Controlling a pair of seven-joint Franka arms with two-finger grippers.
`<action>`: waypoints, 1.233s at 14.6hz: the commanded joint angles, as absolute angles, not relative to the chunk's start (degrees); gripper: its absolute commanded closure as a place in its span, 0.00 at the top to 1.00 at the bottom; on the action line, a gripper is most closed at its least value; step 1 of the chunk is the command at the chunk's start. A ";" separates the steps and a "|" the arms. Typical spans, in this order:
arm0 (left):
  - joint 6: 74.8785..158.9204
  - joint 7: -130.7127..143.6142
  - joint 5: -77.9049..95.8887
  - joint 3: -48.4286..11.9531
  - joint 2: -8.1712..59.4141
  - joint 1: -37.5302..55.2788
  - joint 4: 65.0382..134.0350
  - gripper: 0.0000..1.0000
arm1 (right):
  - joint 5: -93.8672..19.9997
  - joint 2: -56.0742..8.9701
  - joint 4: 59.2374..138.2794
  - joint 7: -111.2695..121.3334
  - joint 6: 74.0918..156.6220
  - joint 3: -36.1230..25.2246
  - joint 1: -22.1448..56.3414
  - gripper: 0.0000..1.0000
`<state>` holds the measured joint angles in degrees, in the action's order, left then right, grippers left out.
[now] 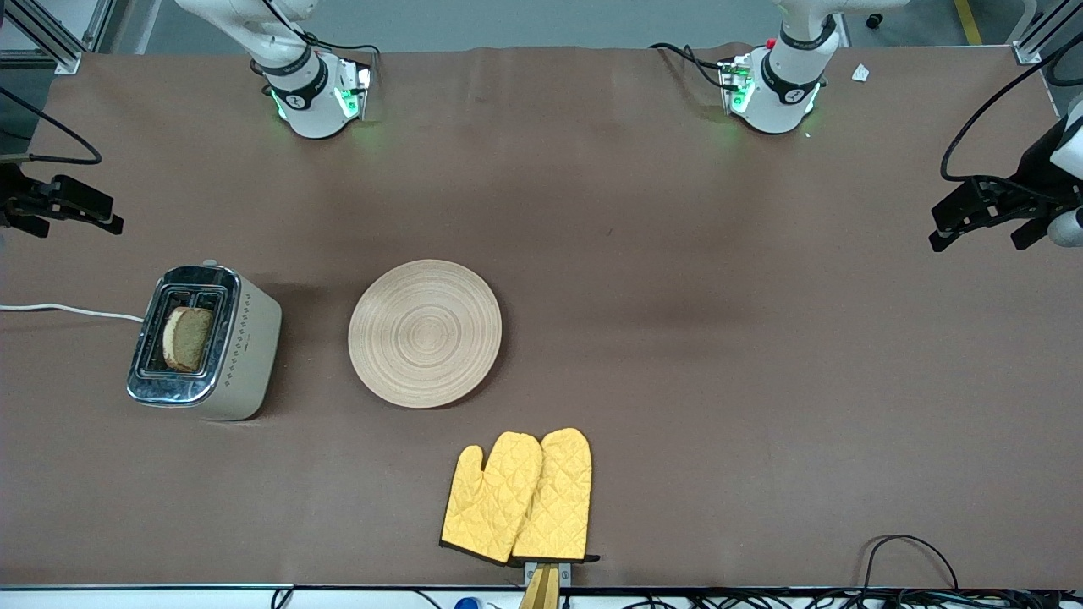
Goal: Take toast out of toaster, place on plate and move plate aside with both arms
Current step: 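Lower the right gripper onto the toast slice in the toaster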
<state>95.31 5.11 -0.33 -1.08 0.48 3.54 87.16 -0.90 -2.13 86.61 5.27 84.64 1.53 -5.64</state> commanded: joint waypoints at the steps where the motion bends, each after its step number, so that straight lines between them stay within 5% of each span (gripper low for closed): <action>1: 93.87 5.54 -0.61 -1.23 1.06 3.69 86.12 1.00 | -1.49 -1.41 86.75 4.66 84.20 2.29 -6.50 1.00; 11: 93.69 6.33 -1.23 -1.23 1.32 4.22 85.78 1.00 | 3.66 -5.44 88.94 4.66 86.74 2.20 -5.72 1.00; 18: 93.69 5.71 -1.23 -1.32 1.23 4.22 85.96 1.00 | 4.31 -12.38 98.44 4.04 104.14 1.93 -6.85 1.00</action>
